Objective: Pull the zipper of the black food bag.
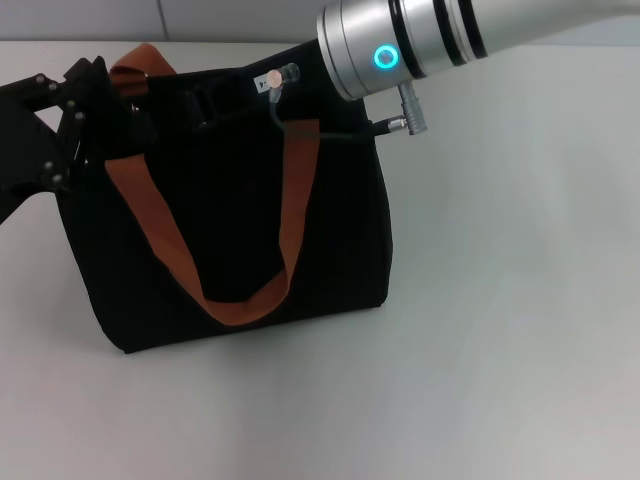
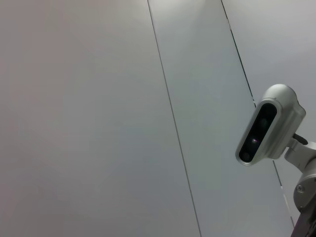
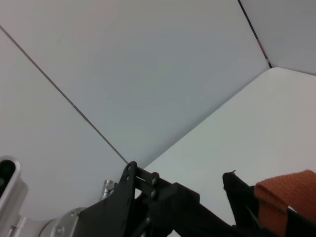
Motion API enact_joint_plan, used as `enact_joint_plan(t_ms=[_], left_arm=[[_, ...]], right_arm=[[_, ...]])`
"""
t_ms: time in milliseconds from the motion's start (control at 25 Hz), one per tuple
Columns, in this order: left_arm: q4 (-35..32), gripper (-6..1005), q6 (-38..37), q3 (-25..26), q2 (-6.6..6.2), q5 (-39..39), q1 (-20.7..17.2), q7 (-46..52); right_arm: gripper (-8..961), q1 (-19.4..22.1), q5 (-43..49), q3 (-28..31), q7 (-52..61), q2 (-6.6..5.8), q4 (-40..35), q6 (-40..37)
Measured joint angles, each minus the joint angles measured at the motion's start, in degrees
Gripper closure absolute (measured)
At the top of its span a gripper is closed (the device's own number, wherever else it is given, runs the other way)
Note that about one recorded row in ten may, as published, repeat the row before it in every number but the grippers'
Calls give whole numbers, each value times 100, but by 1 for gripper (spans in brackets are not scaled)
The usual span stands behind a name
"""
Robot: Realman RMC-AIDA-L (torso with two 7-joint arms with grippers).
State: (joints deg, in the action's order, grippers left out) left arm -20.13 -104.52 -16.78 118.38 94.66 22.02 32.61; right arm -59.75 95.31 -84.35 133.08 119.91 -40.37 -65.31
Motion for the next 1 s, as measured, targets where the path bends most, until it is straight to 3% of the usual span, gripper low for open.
enact_joint_plan(t_ms=[1000], left_arm=[[159,971,237,176,4,-14,-74,-35]], right_arm=[[631,-151,-95,-281,-50,-4,-3,332]])
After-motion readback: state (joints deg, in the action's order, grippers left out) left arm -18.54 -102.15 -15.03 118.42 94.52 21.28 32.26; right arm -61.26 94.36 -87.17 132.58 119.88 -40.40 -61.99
